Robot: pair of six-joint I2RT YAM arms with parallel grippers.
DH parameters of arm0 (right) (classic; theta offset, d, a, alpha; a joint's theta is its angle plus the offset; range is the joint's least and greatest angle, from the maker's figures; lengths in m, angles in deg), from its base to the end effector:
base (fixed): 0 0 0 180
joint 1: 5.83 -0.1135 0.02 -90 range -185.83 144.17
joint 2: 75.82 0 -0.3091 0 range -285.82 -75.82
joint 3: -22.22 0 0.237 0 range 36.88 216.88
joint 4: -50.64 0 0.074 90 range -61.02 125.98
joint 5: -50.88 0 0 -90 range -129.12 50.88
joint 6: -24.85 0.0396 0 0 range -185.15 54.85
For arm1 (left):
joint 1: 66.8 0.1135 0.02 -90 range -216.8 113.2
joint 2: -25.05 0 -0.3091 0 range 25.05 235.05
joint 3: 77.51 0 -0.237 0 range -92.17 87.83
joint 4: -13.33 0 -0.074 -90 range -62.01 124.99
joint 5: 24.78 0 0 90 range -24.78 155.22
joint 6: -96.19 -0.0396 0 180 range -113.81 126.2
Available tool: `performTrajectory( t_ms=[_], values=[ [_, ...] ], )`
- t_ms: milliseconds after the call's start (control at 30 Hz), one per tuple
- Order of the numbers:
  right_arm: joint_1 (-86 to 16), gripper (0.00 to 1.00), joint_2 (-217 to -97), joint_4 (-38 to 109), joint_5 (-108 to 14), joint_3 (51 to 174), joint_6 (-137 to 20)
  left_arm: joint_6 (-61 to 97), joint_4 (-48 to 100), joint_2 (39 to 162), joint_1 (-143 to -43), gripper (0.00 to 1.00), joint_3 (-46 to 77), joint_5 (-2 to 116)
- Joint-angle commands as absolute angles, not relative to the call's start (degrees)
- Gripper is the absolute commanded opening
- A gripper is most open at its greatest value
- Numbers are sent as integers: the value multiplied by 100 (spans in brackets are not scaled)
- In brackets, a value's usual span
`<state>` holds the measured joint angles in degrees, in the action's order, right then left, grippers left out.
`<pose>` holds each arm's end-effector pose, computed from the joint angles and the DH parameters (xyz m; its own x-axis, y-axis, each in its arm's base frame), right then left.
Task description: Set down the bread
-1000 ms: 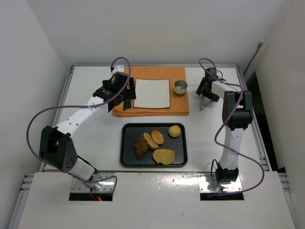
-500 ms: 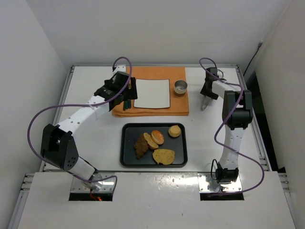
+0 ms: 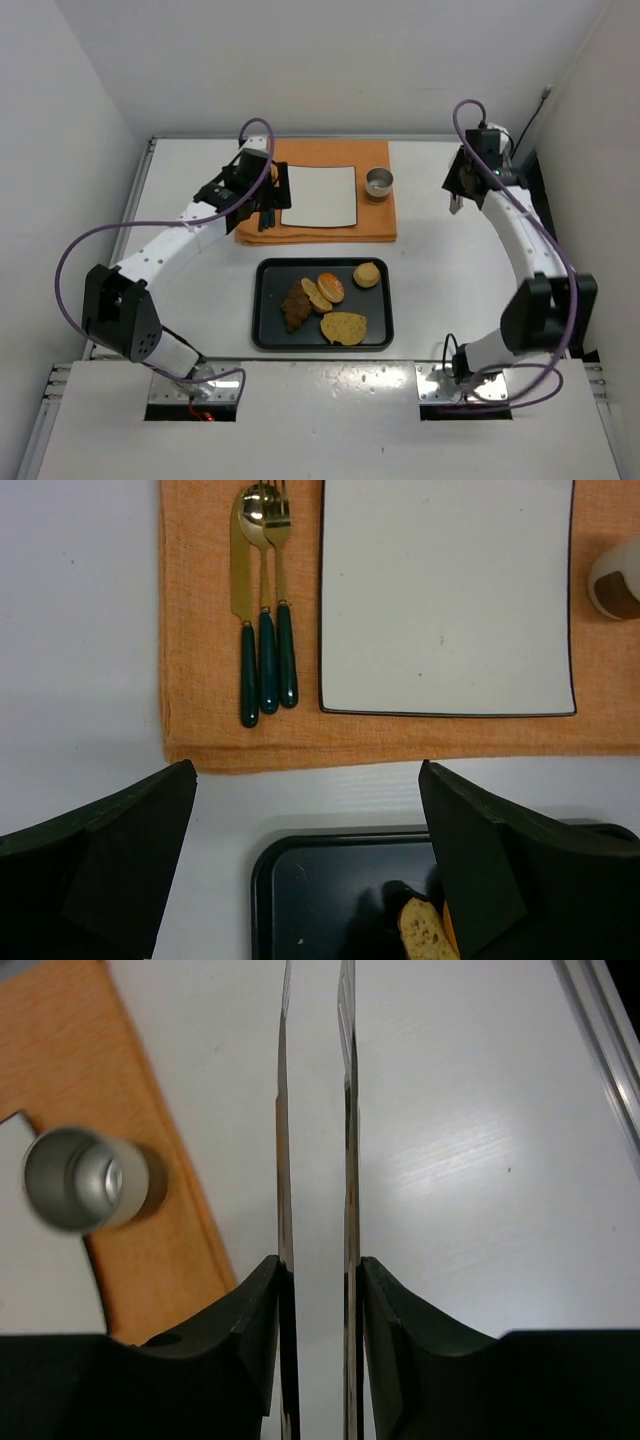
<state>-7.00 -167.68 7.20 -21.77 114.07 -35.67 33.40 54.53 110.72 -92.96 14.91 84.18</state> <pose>0.3484 -0.0047 0.3455 -0.5016 0.4596 -0.7329 0.5098 0.8415 0.1787 0.2927 -0.1294 0.3590 -0.5929 -0.1906 -0.7824 -0.0898 0.9812 -0.1709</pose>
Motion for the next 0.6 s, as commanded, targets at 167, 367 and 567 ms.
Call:
performTrajectory(
  t_ms=[167, 367, 567],
  values=[
    [-1083, 41, -14405, -830, -3532, 10456, -3579, 3669, 5330, 10582, -9176, 100, 1312, 8377],
    [-1532, 44, -13314, -1421, -4456, 9728, -3351, 3775, 5584, 10468, -9115, 100, 1312, 8306],
    [-2103, 44, -12821, -1473, -4974, 8970, -2912, 3775, 5585, 10363, -9115, 100, 1312, 8358]
  ],
)
